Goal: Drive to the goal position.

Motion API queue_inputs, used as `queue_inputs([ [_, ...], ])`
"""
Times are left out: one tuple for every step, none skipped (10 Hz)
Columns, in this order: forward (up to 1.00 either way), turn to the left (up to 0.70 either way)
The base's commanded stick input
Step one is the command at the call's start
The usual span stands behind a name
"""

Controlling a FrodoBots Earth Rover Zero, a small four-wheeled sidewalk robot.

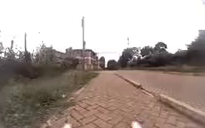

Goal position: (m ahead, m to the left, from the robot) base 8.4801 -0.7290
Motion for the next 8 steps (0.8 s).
queue_inputs([
  [0.70,-0.35],
  [0.70,-0.29],
  [0.70,-0.13],
  [0.70,0.02],
  [0.70,0.02],
  [0.70,0.03],
  [0.70,0.00],
  [0.70,0.00],
])
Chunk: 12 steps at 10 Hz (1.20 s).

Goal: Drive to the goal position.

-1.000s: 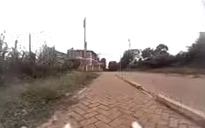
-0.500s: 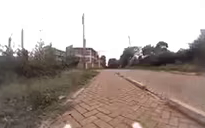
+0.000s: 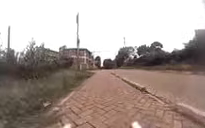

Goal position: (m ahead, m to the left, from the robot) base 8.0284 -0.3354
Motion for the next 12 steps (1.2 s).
queue_inputs([
  [0.70,0.00],
  [0.70,0.00],
  [0.70,0.00],
  [0.70,0.00],
  [0.70,0.00],
  [0.70,0.05],
  [0.70,0.09],
  [0.70,0.02],
  [0.70,0.01],
  [0.70,0.00],
  [0.70,0.00],
  [0.70,0.00],
])
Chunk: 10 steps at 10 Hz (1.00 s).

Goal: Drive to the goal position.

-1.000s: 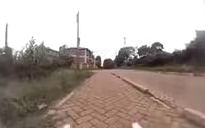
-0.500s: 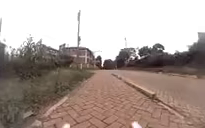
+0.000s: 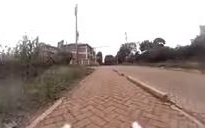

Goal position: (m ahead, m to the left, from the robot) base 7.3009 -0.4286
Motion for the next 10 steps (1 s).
queue_inputs([
  [0.70,0.00],
  [0.70,0.00],
  [0.70,0.00],
  [0.70,0.00],
  [0.70,0.00],
  [0.70,0.00],
  [0.70,0.00],
  [0.70,0.00],
  [0.70,0.00],
  [0.70,0.00],
])
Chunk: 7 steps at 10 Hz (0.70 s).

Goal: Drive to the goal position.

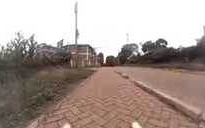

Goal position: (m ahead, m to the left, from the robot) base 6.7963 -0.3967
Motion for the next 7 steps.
queue_inputs([
  [0.70,0.00],
  [0.70,0.00],
  [0.70,0.00],
  [0.70,0.00],
  [0.70,0.00],
  [0.70,0.00],
  [0.70,0.00],
])
